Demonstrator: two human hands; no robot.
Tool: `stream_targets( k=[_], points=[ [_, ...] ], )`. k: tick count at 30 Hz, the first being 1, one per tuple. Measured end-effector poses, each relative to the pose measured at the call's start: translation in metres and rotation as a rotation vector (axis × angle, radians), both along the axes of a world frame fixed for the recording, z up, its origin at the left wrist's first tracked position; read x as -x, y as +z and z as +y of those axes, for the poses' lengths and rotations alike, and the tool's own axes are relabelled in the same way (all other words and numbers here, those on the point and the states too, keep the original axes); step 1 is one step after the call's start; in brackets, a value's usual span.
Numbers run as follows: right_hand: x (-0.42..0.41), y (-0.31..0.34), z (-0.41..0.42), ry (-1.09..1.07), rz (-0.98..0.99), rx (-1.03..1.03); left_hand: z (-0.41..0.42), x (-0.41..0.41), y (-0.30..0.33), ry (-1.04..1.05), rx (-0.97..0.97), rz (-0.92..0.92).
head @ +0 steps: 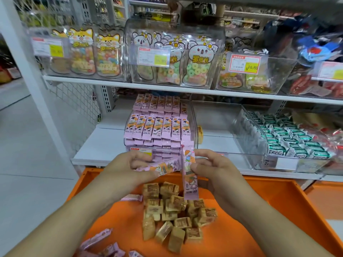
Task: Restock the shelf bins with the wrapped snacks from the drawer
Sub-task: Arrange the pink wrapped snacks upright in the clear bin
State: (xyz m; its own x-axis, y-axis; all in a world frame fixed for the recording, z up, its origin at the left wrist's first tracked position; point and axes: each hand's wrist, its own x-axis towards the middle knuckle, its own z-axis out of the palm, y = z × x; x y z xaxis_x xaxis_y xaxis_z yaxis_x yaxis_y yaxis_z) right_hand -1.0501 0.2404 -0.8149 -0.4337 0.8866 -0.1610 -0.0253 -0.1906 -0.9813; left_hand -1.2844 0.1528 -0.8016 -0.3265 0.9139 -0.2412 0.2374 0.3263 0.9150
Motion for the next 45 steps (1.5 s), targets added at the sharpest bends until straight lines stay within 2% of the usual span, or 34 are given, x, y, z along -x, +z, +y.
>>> stream_targets(
  k=[3,6,11,14,16,21,27,31,36,43,45],
  points=[
    [-0.005,0.005,-0.002,-0.019,-0.038,-0.062,-0.001,0.005,0.003,0.041,-0.012,0.064],
    [-0.005,0.008,-0.006,-0.026,-0.068,-0.099,-0.002,0.002,0.007,-0.027,-0.015,-0.014],
    [0.009,0.004,-0.021,0.04,-0.072,-0.141,0.0,-0.017,0.001,0.029,-0.04,-0.159],
    [0.016,0.002,-0.025,0.022,-0.06,-0.158,0.003,-0.029,-0.004,0.129,-0.103,-0.318],
    [0.018,0.002,-0.025,0.009,-0.066,-0.17,0.003,-0.035,-0.002,0.168,-0.14,-0.362],
    [0.016,0.008,-0.022,-0.029,-0.116,-0.162,0.003,-0.04,0.005,0.082,-0.172,-0.214],
    [0.008,0.018,-0.019,0.014,-0.196,-0.135,0.002,-0.04,0.013,-0.067,-0.197,-0.161],
    [0.005,0.027,-0.012,0.066,-0.181,-0.177,0.006,-0.037,0.018,-0.134,-0.23,-0.122],
    [0.007,0.027,-0.001,0.142,-0.175,-0.332,0.017,-0.033,0.022,-0.108,-0.352,0.034],
    [0.022,0.031,0.033,-0.041,-0.182,-0.296,0.052,-0.026,0.023,-0.228,-0.396,0.058],
    [0.028,0.028,0.05,-0.04,-0.149,-0.294,0.069,-0.021,0.022,-0.222,-0.395,0.182]
  ],
)
